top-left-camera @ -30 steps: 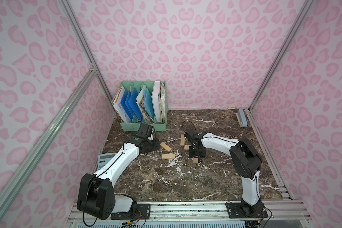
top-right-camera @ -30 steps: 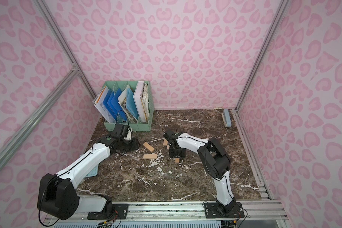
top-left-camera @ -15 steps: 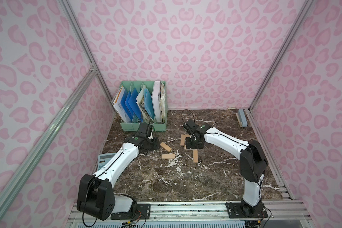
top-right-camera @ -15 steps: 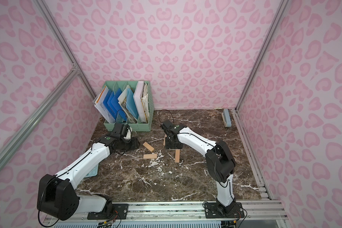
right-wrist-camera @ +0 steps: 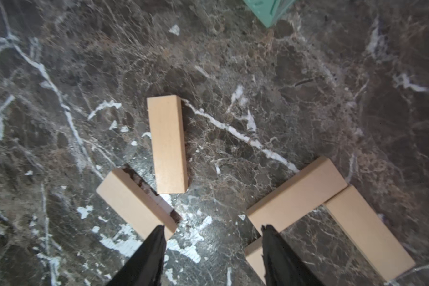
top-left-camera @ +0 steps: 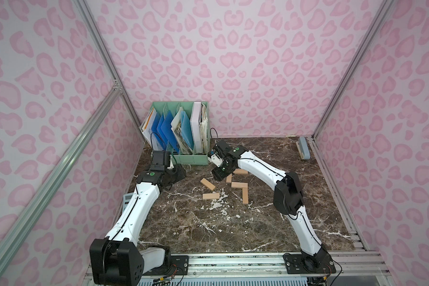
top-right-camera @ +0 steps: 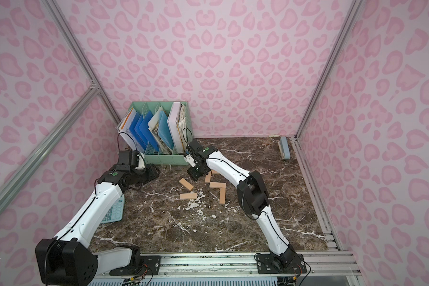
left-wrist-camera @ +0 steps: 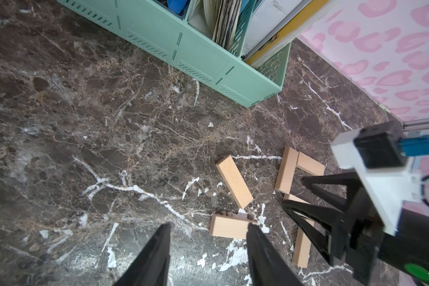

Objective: Assemble the number 6 with building blocks
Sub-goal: Pick up the building block from the center of the board.

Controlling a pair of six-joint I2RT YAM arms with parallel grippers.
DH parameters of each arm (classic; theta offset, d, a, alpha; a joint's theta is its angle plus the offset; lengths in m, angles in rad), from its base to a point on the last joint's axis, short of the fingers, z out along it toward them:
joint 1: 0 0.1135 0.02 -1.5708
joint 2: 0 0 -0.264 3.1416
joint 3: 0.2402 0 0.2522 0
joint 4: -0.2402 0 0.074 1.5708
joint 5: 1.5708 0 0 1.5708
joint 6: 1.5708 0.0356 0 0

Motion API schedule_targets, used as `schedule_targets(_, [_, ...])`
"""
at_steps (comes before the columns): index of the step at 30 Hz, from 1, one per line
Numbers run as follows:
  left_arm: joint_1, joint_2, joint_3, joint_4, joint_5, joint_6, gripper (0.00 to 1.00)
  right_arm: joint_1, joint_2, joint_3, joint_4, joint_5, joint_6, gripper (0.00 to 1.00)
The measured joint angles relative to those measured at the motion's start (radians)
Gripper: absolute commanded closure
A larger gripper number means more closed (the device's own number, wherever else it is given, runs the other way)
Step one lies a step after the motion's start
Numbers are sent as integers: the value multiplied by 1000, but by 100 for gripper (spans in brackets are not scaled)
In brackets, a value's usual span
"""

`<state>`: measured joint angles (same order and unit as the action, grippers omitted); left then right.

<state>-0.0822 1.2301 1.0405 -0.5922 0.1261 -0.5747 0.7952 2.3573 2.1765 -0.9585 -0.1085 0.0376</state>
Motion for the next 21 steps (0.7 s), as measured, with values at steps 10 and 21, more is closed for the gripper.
schedule_targets(10, [3,-44,-39,-9,-11,-29,46,64,119,98,-3,31,0,37])
schedule_targets(21, [3,-45,-42,-31,-23,-29,46,65,226,237,-2,54,60,38])
